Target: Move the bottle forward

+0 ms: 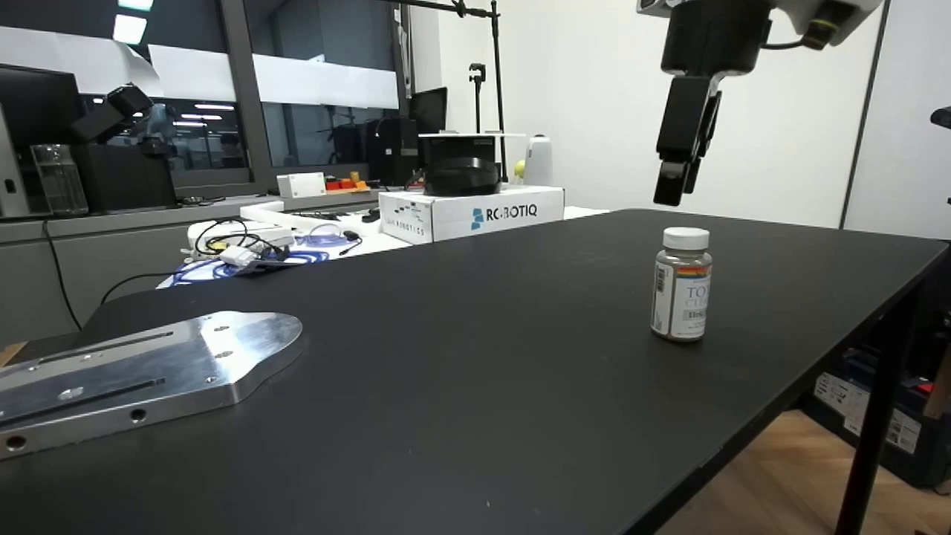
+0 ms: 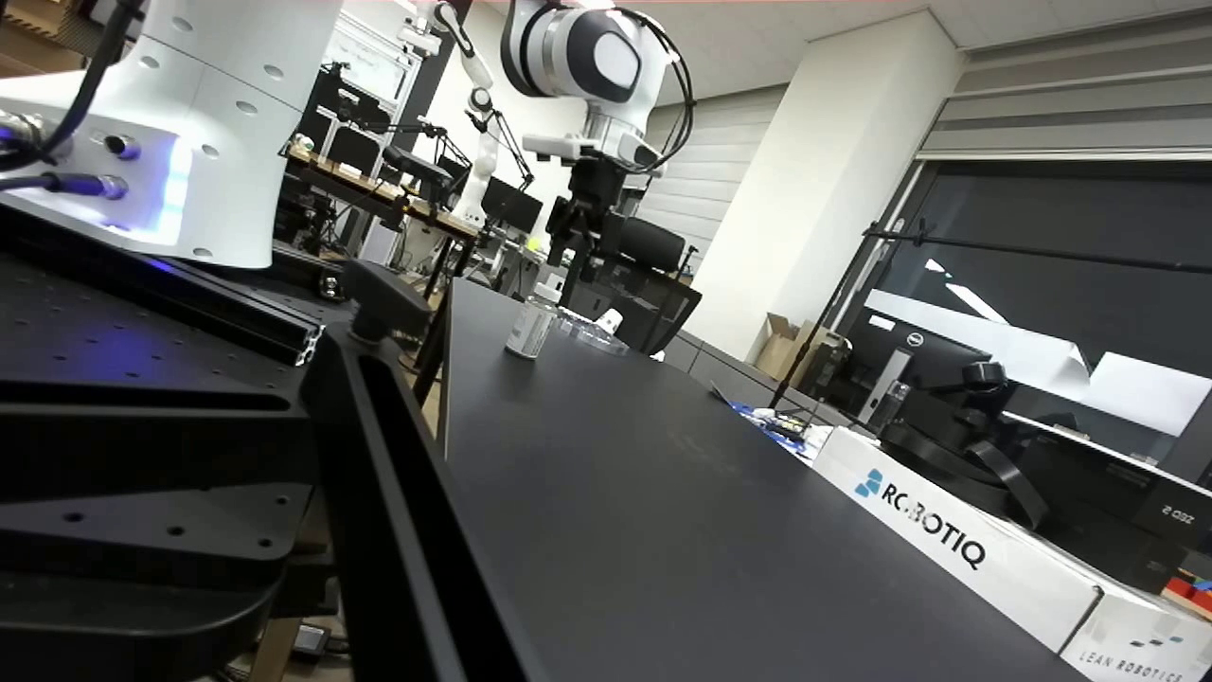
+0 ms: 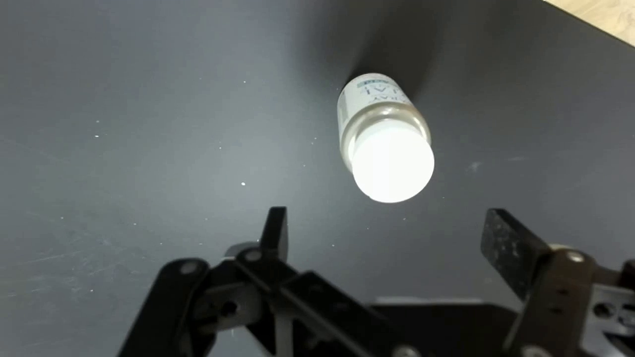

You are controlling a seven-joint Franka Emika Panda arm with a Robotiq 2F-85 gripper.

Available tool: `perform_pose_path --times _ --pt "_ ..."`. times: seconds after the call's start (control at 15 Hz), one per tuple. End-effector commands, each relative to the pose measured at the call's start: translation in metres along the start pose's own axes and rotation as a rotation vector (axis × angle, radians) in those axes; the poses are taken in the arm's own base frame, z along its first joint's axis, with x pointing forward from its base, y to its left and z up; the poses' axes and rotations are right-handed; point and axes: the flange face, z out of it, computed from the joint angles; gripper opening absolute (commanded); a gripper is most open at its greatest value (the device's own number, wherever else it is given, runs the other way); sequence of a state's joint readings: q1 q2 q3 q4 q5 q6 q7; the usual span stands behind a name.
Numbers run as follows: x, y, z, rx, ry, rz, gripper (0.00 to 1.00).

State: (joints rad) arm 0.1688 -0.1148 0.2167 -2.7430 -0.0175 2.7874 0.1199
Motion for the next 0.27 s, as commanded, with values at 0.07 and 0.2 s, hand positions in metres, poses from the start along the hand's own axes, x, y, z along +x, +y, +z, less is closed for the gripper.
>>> perform_pose_path --times 0.07,0.2 --pt "0.000 0.011 -0.015 -0.007 -0.050 0.004 1.00" --pt "0.000 0.016 -0.023 -0.012 -0.056 0.007 1.00"
